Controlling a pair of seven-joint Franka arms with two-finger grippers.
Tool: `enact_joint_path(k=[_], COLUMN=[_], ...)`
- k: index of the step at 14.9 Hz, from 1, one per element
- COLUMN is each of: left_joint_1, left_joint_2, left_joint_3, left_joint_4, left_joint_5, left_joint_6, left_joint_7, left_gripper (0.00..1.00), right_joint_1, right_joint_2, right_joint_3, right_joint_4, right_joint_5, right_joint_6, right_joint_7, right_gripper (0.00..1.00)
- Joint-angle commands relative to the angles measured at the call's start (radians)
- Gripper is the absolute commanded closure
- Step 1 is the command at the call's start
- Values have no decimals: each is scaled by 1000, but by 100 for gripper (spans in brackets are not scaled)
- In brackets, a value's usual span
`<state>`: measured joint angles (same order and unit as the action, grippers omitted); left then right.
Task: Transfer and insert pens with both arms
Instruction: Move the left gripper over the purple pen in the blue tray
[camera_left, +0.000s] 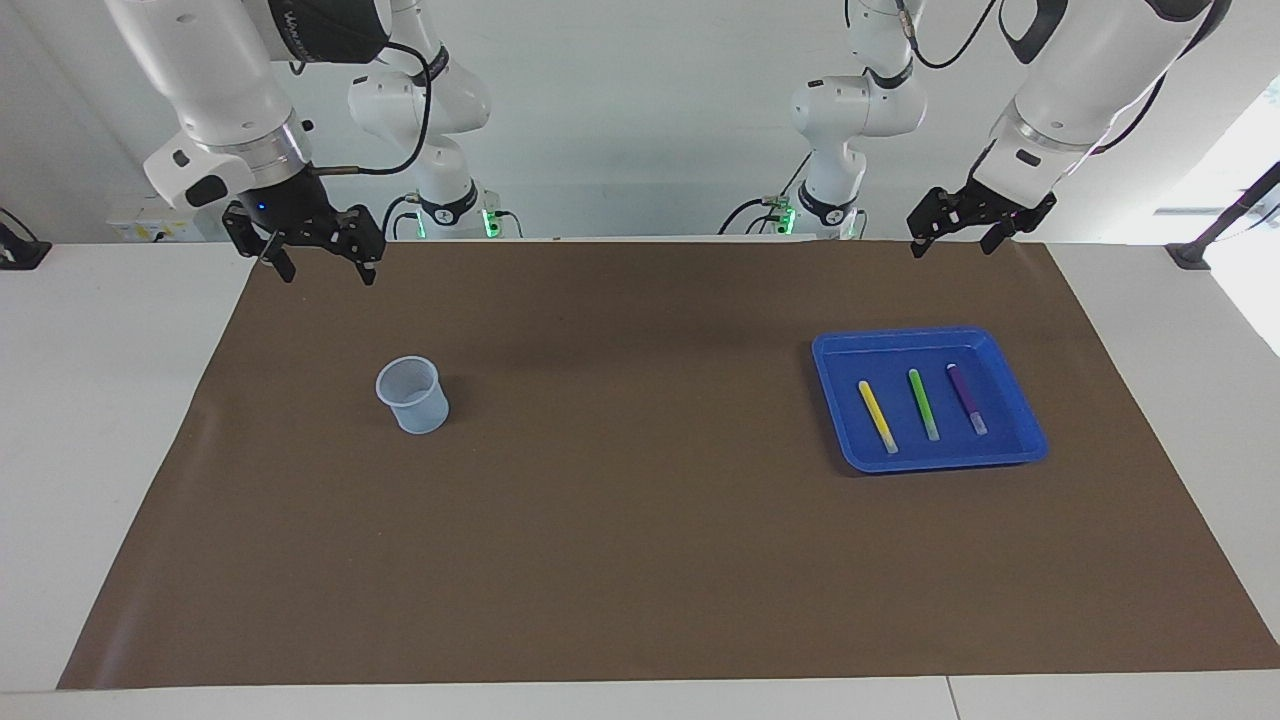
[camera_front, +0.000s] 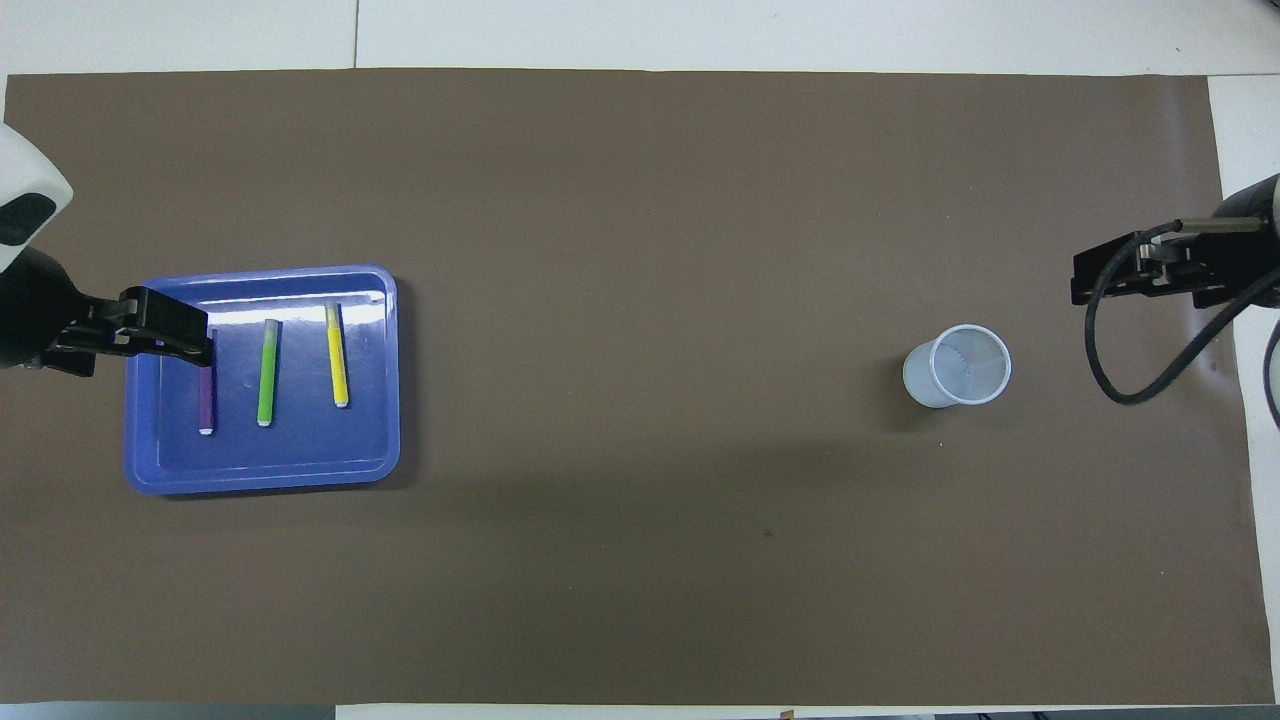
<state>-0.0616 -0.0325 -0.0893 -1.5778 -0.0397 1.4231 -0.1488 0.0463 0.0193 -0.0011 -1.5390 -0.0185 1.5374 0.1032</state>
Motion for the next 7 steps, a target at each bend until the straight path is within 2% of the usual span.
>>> enact_joint_path(k=[1,7], left_joint_1=[-11,-4], left_joint_2=[-10,-17], left_joint_3=[14,19], left_joint_4=[-4,-10], left_joint_5=[-12,-49], left_joint_6=[11,16], left_joint_7=[6,2], left_gripper=[0,0], right_joint_1=[-8,-10], right_joint_2=[-24,-24], right_joint_3=[3,3], right_joint_4=[-29,-29], right_joint_5=[20,20], right_joint_6=[12,12], right_joint_7=[-23,-23], right_gripper=[0,0])
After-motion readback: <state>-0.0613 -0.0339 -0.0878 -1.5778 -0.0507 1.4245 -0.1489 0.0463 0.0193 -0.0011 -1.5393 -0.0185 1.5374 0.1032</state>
